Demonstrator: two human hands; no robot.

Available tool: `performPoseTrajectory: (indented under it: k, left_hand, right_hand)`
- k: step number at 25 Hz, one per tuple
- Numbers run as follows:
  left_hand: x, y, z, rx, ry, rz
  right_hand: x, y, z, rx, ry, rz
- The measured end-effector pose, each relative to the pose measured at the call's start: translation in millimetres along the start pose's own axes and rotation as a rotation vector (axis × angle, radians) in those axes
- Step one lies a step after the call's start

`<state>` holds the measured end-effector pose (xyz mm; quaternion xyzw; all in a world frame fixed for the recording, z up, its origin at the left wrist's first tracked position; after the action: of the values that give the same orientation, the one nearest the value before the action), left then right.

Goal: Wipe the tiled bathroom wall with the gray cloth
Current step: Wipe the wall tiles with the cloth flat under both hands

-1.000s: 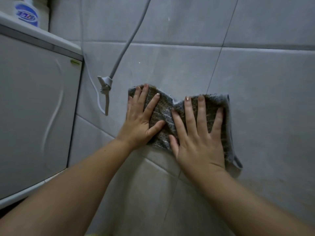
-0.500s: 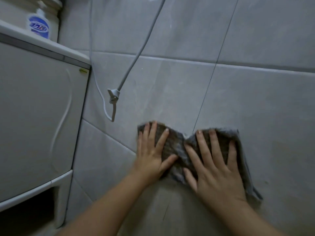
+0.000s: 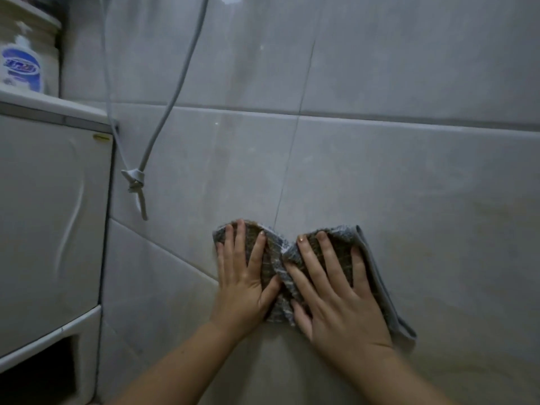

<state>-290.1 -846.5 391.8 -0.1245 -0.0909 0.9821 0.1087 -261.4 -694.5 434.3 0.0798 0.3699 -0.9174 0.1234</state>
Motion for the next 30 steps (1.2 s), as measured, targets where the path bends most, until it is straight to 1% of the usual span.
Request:
performPoseTrajectory:
  k: [3, 7, 10, 13, 16, 19, 21, 23, 26, 28, 30]
  left_hand:
    - [-8, -44, 48, 0.047, -0.013, 0.003]
    - [-26, -116, 134, 0.067, -0.081, 0.008]
    - [-26, -155, 141, 0.116, -0.070, 0.000]
    - [-15, -182, 99, 0.220, -0.033, 0.013]
    - [-11, -188, 76, 0.240, -0.017, 0.019]
    - [-19, -202, 111, 0.236, -0.007, -0.017]
    - [-26, -228, 149, 0.246, -0.025, -0.032]
    - [-28, -262, 164, 0.284, -0.063, -0.007]
    - [-18, -299, 124, 0.346, -0.095, -0.003]
    - [-6, -302, 80, 0.350, -0.071, 0.000]
    - [1, -298, 54, 0.336, -0.045, 0.015]
  right_hand:
    - [-23, -56, 16, 0.060, -0.058, -0.028]
    - [-58, -150, 36, 0.233, -0.126, -0.109]
    - [-75, -193, 11, 0.321, -0.100, -0.159]
    - [-83, -195, -38, 0.347, -0.089, -0.163]
    - [-79, -183, -61, 0.345, -0.044, -0.165]
    - [-87, -202, -43, 0.443, -0.081, -0.166]
    - [-98, -237, -35, 0.522, -0.088, -0.194]
    - [-108, -269, -47, 0.556, -0.066, -0.224]
    - [-116, -276, -98, 0.560, -0.051, -0.271]
    - [-111, -257, -131, 0.529, -0.018, -0.267]
    - [-107, -239, -145, 0.497, 0.022, -0.239]
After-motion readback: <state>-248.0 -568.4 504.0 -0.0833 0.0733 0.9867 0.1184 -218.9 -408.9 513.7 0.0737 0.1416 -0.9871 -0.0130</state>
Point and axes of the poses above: each hand's wrist, its own z-axis towards the middle knuckle, its own x-axis out of the palm, y = z × x, the point moved 7 cm from there along z, towards the middle knuckle
